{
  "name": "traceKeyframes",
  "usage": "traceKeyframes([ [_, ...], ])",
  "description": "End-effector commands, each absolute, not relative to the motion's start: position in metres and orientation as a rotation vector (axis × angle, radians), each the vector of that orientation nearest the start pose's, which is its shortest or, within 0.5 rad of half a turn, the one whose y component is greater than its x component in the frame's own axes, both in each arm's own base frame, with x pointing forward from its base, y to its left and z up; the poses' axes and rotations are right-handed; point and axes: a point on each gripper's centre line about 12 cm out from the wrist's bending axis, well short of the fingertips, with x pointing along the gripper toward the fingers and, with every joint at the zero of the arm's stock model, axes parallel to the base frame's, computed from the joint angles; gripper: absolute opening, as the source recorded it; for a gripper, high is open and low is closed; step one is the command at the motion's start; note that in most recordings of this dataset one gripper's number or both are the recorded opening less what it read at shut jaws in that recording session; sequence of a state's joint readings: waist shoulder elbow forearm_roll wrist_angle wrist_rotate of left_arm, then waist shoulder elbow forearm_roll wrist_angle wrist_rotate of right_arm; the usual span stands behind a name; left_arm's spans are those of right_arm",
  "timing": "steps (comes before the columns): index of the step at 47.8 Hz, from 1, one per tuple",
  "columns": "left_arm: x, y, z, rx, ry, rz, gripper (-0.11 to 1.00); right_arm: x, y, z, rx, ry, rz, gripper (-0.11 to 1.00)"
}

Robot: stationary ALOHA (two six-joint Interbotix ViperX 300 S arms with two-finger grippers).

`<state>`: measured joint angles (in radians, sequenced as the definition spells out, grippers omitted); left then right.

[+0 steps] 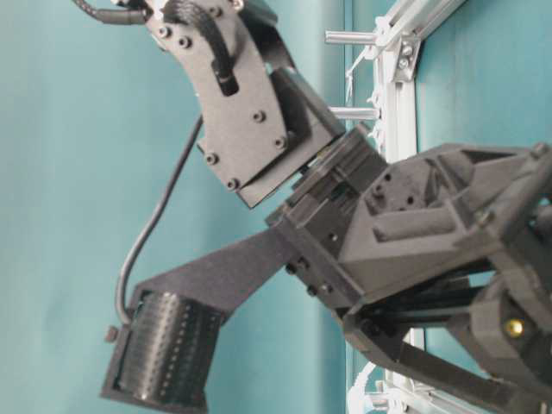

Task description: Insert the wire through the string loop located on the left side.

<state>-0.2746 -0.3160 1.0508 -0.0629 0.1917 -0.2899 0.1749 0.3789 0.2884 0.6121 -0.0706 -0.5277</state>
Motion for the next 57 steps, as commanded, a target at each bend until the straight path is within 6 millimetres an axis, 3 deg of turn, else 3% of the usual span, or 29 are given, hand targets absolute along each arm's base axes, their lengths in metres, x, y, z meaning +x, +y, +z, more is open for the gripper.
traceKeyframes([
  [1, 0.243, -0.071, 0.143, -0.21, 0.935, -0.108, 0.2, 0.494, 0.084, 0.144, 0.017, 0.58, 0.108, 0.81],
  [22, 0.209, -0.07, 0.145, -0.26, 0.956, -0.109, 0.2, 0.494, 0.084, 0.144, 0.017, 0.58, 0.108, 0.81],
  [57, 0.192, -0.071, 0.135, -0.291, 1.053, -0.074, 0.2, 0.494, 0.084, 0.144, 0.017, 0.58, 0.108, 0.81],
])
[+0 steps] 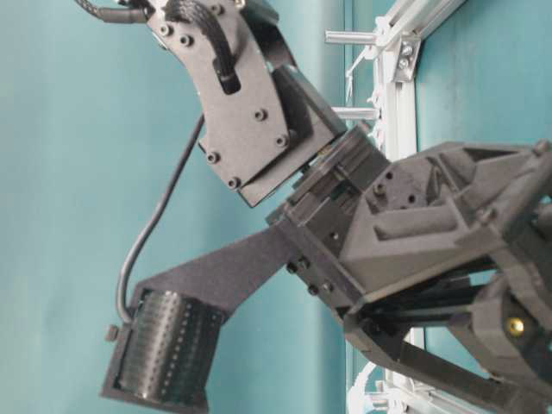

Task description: Insert the wire through the string loop located on the left side.

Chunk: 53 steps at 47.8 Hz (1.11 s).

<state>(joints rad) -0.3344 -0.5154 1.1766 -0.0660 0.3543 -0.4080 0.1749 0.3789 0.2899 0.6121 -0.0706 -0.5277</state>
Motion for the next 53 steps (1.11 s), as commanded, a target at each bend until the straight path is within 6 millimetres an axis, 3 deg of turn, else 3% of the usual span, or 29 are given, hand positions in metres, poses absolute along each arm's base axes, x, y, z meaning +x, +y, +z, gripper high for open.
traceKeyframes([
  [1, 0.191, -0.07, 0.134, -0.296, 1.056, -0.07, 0.2, 0.494, 0.084, 0.143, 0.017, 0.581, 0.108, 0.81],
  [3, 0.192, -0.07, 0.134, -0.3, 1.056, -0.067, 0.23, 0.494, 0.084, 0.143, 0.017, 0.581, 0.108, 0.81],
  [11, 0.192, -0.07, 0.134, -0.288, 1.057, -0.071, 0.73, 0.494, 0.084, 0.143, 0.017, 0.58, 0.107, 0.81],
  [16, 0.192, -0.07, 0.135, -0.287, 1.055, -0.072, 0.89, 0.494, 0.084, 0.143, 0.017, 0.581, 0.108, 0.81],
  [36, 0.194, -0.07, 0.141, -0.268, 1.017, -0.093, 0.89, 0.493, 0.083, 0.144, 0.016, 0.579, 0.107, 0.81],
  [53, 0.196, -0.069, 0.161, -0.18, 0.915, -0.169, 0.89, 0.488, 0.066, 0.171, 0.016, 0.509, 0.067, 0.81],
])
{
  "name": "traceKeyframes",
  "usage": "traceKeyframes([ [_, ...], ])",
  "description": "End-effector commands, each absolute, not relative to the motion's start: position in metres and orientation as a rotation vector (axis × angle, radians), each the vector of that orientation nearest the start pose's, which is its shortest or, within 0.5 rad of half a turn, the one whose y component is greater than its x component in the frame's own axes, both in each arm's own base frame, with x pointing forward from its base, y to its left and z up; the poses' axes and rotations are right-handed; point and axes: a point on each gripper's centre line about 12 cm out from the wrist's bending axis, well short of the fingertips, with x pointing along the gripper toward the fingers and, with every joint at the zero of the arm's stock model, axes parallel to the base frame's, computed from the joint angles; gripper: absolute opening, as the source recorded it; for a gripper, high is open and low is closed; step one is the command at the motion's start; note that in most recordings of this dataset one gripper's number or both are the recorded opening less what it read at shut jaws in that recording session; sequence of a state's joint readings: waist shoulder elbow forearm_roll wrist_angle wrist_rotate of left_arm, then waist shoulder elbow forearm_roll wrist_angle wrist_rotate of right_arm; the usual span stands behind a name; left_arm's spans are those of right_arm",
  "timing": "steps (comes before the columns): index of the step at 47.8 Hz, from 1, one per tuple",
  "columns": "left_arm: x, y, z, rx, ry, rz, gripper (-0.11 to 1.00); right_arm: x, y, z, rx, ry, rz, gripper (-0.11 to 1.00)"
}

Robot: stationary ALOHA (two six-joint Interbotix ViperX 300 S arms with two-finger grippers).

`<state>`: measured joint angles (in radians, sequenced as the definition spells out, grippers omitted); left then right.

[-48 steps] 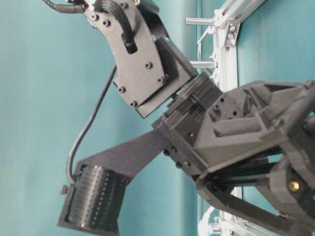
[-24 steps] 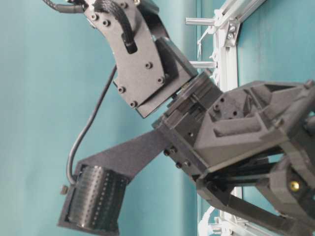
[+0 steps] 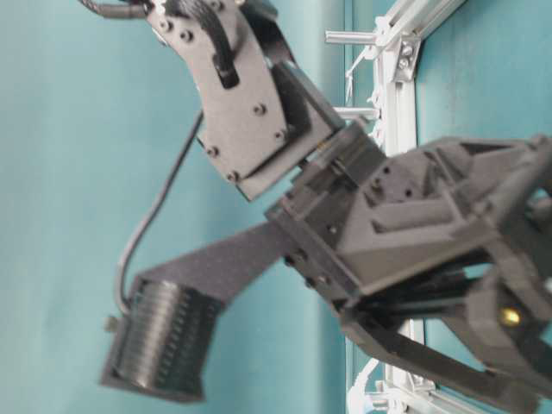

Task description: Insert the wire through the string loop located on the left side.

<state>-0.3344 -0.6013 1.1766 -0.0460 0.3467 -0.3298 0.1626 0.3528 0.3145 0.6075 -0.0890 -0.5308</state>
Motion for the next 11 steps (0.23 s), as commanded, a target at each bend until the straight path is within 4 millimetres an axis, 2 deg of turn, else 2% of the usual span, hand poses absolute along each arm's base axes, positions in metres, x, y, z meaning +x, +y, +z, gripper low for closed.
traceKeyframes([
  [1, 0.195, -0.069, 0.163, -0.179, 0.909, -0.171, 0.89, 0.486, 0.065, 0.172, 0.016, 0.504, 0.062, 0.81],
  [11, 0.197, -0.059, 0.173, -0.201, 0.851, -0.143, 0.89, 0.475, 0.05, 0.195, 0.018, 0.427, 0.011, 0.81],
])
